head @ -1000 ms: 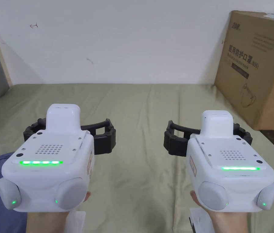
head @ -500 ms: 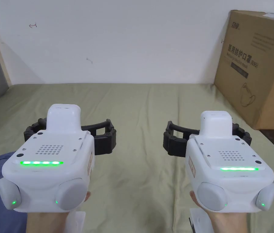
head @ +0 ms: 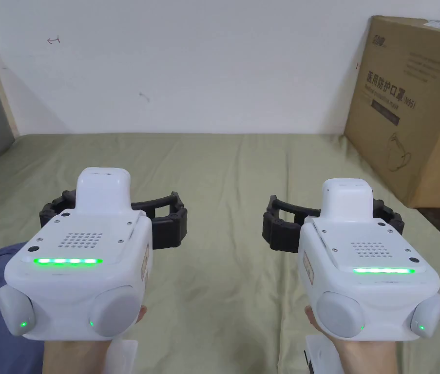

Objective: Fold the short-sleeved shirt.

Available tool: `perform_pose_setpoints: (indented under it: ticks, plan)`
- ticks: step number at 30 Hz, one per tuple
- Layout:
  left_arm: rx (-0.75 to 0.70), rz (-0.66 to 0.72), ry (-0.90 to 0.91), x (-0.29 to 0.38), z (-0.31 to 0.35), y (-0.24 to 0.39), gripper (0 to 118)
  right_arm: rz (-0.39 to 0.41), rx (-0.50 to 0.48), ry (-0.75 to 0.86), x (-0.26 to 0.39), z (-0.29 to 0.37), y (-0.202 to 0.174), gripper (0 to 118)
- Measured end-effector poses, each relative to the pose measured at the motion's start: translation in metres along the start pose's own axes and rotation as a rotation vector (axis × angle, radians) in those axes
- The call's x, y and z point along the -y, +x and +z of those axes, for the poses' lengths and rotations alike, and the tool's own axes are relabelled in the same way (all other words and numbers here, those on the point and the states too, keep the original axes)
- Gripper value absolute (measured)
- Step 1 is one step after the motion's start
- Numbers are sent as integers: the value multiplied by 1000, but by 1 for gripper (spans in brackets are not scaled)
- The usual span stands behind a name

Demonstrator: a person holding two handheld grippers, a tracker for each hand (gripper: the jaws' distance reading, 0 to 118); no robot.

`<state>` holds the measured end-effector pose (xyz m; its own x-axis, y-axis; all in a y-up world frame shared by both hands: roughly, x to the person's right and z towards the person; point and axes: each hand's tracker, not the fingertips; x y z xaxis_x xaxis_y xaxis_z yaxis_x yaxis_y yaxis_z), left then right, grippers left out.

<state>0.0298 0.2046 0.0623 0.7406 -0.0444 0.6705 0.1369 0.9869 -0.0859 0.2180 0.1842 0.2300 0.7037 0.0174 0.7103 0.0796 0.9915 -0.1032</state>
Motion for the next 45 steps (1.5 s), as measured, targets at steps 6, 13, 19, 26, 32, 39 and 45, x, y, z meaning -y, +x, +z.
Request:
perform_pose_setpoints:
  ticks: [6,13,19,26,32,39,45]
  plan:
    - [-4,-2,1,0,0,0,116,4,-2,0,1,0,-1,118]
    - [15,-18,16,2,1,-2,116,14,0,10,0,0,-1,117]
    - [28,39,37,0,7,-4,62,-27,6,17,-1,5,4,58]
    - [-31,-13,67,3,9,-3,0,-20,51,35,-3,8,10,0]
    - [-17,30,49,2,6,-5,0,28,60,37,-2,8,2,0]
    - [-24,32,41,0,10,-13,0,20,24,8,-2,0,-9,0]
    - [-165,39,34,-5,31,-64,0,4,-105,17,-14,-14,-51,0]
